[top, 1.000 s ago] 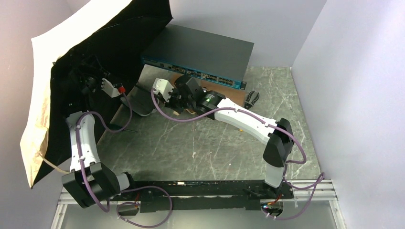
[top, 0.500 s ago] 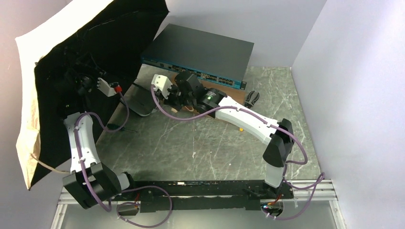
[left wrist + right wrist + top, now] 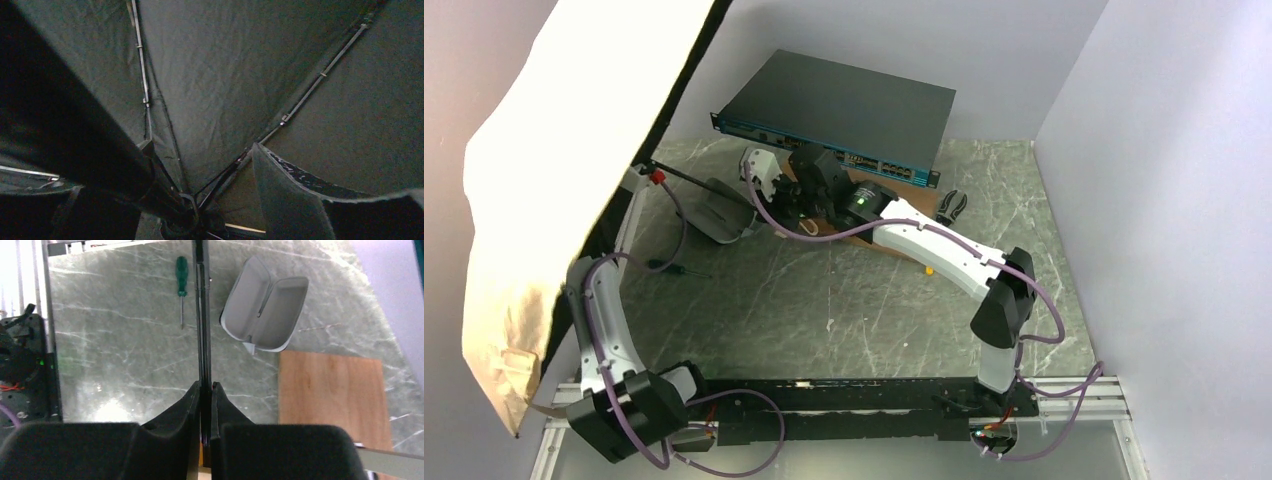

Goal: Open the umbrella

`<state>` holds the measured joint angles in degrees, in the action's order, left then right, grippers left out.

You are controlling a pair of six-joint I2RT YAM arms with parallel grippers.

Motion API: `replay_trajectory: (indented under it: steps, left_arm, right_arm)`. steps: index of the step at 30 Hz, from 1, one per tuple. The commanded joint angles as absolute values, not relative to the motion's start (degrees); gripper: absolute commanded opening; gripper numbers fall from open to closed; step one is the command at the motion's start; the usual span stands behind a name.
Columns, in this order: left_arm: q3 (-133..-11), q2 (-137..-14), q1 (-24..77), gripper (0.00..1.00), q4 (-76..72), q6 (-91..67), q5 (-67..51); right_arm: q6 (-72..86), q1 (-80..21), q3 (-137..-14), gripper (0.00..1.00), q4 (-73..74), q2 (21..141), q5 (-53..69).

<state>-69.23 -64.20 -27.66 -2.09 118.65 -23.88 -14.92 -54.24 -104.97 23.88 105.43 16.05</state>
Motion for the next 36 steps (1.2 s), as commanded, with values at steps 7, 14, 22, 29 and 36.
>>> replay_trajectory:
  steps: [7,14,22,29,36]
  left_arm:
    - [-61.6,-50.4,-24.6,0.94,3.7,124.5,-23.7]
    - [-63.8,-45.8,-24.4,0.93,27.4,128.2,-33.5]
    - [-60.7,-39.7,-24.2,0.93,33.6,126.3,-35.9]
    - [-62.1,-33.7,-24.3,0.97,50.3,120.1,-38.5]
    - [-58.0,-26.7,-24.3,1.0,67.1,112.9,-38.0]
  right_arm:
    - [-3.1,-54.1,-107.1,0.0,21.1,108.6,19.7]
    - [-0.1,-54.1,-105.2,0.0,15.1,107.9,20.5]
    - [0.6,-52.8,-105.6,0.0,7.0,110.4,21.5]
    - [2.4,-49.2,-104.8,0.0,0.3,113.4,24.3]
    - [0.5,-48.2,-97.0,0.46,-2.3,110.5,23.7]
